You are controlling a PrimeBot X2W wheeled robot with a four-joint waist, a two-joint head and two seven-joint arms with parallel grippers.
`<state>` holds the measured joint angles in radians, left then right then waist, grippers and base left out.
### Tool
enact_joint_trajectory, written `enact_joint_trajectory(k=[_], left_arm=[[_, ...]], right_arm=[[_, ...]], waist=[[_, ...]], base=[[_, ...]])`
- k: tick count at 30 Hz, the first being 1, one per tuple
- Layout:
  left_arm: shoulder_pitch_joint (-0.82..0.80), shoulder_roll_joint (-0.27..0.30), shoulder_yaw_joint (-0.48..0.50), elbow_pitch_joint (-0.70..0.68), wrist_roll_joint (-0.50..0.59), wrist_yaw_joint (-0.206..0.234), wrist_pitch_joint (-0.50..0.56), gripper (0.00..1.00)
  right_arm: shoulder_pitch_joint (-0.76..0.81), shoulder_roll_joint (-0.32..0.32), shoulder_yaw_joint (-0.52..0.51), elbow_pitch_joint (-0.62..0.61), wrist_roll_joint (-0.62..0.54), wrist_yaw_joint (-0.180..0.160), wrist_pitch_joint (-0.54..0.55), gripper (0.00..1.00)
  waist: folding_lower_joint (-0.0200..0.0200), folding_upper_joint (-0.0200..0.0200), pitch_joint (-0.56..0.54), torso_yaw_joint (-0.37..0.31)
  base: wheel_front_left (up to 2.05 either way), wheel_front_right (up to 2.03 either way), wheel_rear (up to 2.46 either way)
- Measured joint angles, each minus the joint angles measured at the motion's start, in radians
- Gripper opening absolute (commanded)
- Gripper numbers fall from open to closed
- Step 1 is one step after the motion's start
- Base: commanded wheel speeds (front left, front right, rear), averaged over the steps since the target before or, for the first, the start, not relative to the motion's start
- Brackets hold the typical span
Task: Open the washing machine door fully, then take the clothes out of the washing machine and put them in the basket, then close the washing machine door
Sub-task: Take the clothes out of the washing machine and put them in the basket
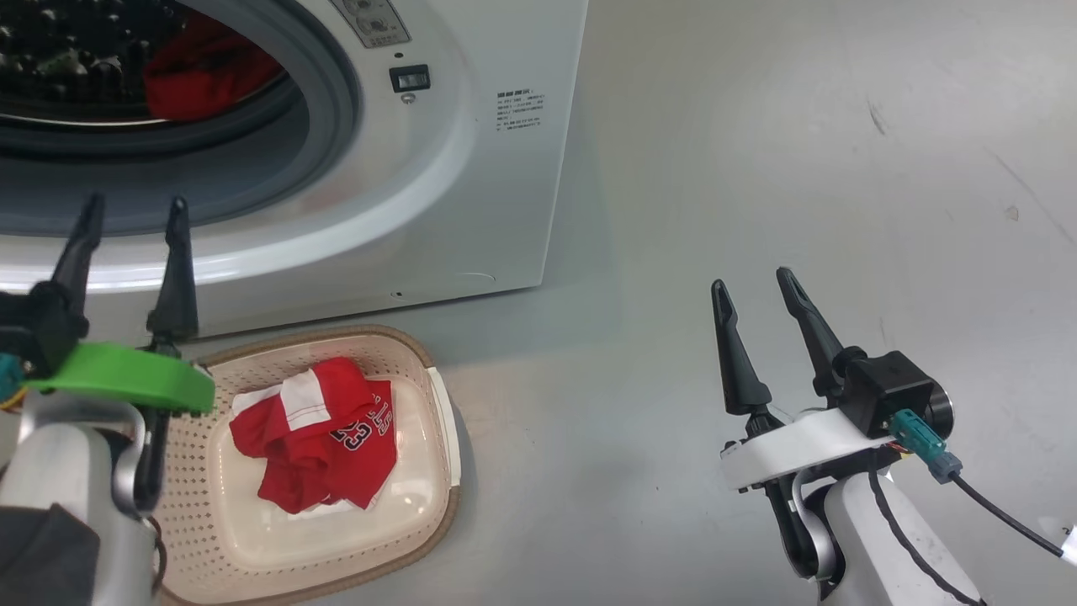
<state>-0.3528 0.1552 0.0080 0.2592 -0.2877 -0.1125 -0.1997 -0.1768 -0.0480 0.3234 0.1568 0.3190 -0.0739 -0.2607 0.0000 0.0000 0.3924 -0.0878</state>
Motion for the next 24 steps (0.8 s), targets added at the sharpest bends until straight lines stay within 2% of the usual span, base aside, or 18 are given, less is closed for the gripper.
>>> enact_joint_trajectory(k=[10,24], left_arm=[[-0.205,0.074,0.014,0.031,-0.002,-0.007,0.072,1.0],[-0.446,0.168,0.039,0.168,-0.033,-0.008,0.202,1.0]], right_arm=[[-0.059,-0.001,0.056,-0.022,0.01,-0.014,0.0,1.0],[-0.107,-0.002,0.117,-0.03,0.045,-0.027,0.0,1.0]], waist=[[0.0,0.0,0.1,-0.037],[0.0,0.0,0.215,-0.128]], base=[[0.0,0.0,0.0],[0.0,0.0,0.0]])
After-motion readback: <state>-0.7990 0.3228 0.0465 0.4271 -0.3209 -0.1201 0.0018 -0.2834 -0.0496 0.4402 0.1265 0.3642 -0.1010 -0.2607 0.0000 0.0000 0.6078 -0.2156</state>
